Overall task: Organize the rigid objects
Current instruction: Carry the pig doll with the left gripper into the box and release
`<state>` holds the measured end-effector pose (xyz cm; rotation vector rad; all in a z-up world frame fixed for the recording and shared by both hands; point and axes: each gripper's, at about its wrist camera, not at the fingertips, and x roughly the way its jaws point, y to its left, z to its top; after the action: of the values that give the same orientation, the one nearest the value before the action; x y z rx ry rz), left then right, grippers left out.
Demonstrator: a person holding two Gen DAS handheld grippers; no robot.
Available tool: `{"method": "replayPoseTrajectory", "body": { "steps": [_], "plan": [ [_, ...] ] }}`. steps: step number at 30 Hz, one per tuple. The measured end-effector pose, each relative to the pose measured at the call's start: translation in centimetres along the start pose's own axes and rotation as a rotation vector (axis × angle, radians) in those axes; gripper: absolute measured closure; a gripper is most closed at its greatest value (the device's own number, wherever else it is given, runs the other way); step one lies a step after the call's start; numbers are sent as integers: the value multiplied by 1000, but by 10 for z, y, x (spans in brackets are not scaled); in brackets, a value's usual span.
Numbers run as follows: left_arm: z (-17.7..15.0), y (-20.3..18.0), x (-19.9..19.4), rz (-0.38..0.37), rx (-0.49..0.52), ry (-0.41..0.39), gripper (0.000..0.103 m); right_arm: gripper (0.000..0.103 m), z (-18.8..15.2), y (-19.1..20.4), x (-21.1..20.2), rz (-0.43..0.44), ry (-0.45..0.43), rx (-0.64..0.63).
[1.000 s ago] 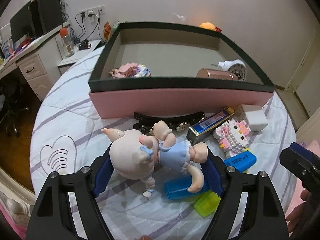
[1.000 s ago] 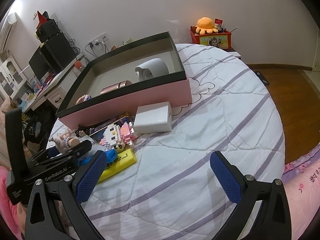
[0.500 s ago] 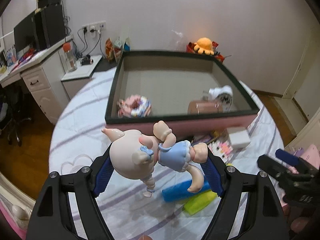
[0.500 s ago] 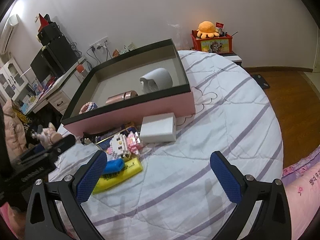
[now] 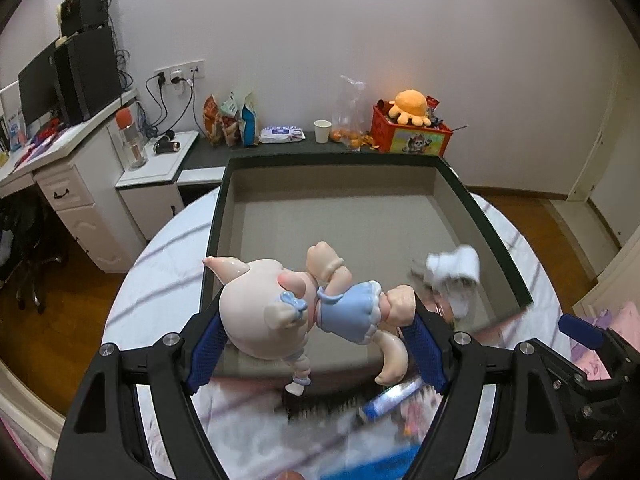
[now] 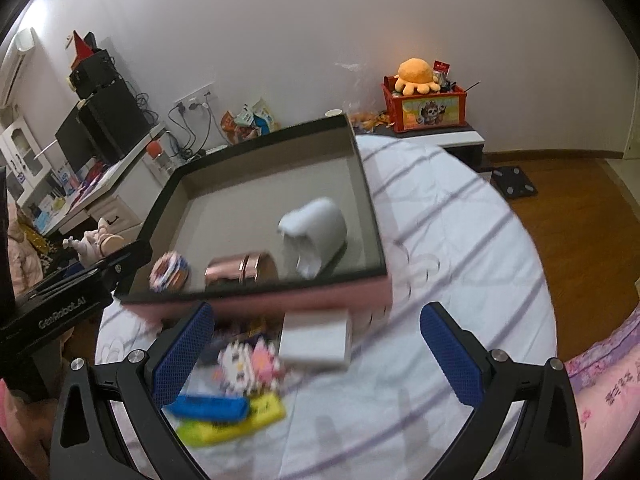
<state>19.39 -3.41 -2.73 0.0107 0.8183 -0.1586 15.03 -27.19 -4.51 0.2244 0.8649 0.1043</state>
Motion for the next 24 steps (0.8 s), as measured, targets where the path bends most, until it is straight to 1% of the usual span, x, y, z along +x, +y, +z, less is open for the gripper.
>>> {"method": "replayPoseTrajectory", "body": {
  "steps": [5, 9, 12, 19, 21, 22, 24],
  "plan": [
    [31, 1, 34, 11, -4, 26, 22, 0, 34, 5, 23, -10, 5, -25],
    [46, 1, 62, 21, -8, 59, 22, 0, 59, 10, 44, 1, 10, -47],
    [54, 3, 81, 32, -12, 87, 22, 0, 69, 12, 57, 8, 20, -58],
    [55, 5, 111, 58, -24, 164, 21, 0, 77, 12, 77, 16, 40, -69],
    [57, 3, 110, 67, -17, 154, 20, 0, 78, 11, 80, 18, 43, -68],
    [58, 3, 111, 74, -14, 153, 18, 0, 78, 11, 81, 20, 46, -65],
    [58, 3, 114, 81, -18, 173, 16, 0, 76, 10, 81, 22, 48, -60]
  ]
}}
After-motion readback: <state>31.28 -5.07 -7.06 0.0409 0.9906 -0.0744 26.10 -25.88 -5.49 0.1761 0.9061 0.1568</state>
